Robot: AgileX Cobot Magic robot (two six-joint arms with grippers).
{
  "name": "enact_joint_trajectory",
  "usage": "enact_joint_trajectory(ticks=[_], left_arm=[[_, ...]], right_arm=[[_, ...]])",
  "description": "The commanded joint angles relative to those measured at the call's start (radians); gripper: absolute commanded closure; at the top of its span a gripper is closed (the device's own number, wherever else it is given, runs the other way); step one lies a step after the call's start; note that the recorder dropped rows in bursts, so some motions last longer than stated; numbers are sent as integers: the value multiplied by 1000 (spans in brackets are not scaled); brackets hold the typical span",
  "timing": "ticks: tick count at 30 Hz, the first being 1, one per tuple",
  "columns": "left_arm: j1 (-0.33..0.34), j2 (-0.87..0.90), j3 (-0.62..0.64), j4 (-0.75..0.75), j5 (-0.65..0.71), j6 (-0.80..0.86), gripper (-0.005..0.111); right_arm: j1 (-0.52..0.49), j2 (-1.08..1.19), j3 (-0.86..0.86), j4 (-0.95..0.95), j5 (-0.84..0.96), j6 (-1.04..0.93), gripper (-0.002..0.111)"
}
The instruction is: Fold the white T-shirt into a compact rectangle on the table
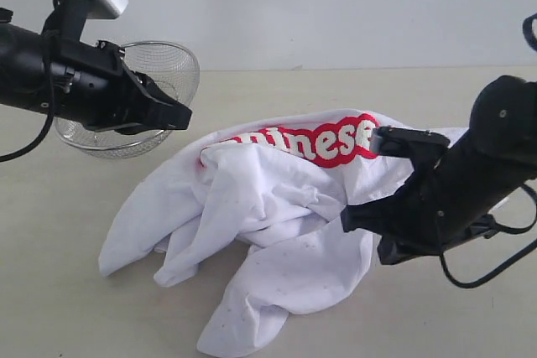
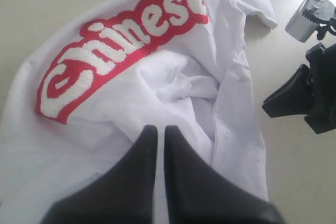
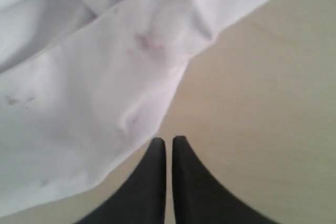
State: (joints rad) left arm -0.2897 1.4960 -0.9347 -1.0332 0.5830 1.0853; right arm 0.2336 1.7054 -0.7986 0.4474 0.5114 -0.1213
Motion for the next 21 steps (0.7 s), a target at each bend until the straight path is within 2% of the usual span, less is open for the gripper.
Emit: enact_joint_trajectory(ticks=[1,4,6,7,9,11,12,13,17,21], left_arm=[[2,-29,5,1,31,-9,102],[2,-31,5,6,38,-9,102],[2,-31,5,2,35,-9,102],[2,-31,5,0,35,-9,102],[2,-31,5,-2,35,-9,102],[2,-31,5,-2,48,-9,102],[2,-31,5,-2,53,-9,102],[2,-31,5,-2,55,-12,102],[2,-31,5,-2,66,-16,102],[2,-31,5,-2,66,-16,102]], right_arm=[[-81,-66,-4,-180,33,146,108],[-109,-93,-1,-100,102,79,108],[-81,-99,7,18,112,-15,104],[-62,-99,9,69,107,-56,96],[-15,-97,9,170,60,-119,72],[29,-97,9,183,-6,-96,47],[47,-91,9,175,-38,-59,39],[57,-87,9,175,-52,-34,38],[57,-40,9,175,-69,18,51],[57,4,9,200,-106,15,53]])
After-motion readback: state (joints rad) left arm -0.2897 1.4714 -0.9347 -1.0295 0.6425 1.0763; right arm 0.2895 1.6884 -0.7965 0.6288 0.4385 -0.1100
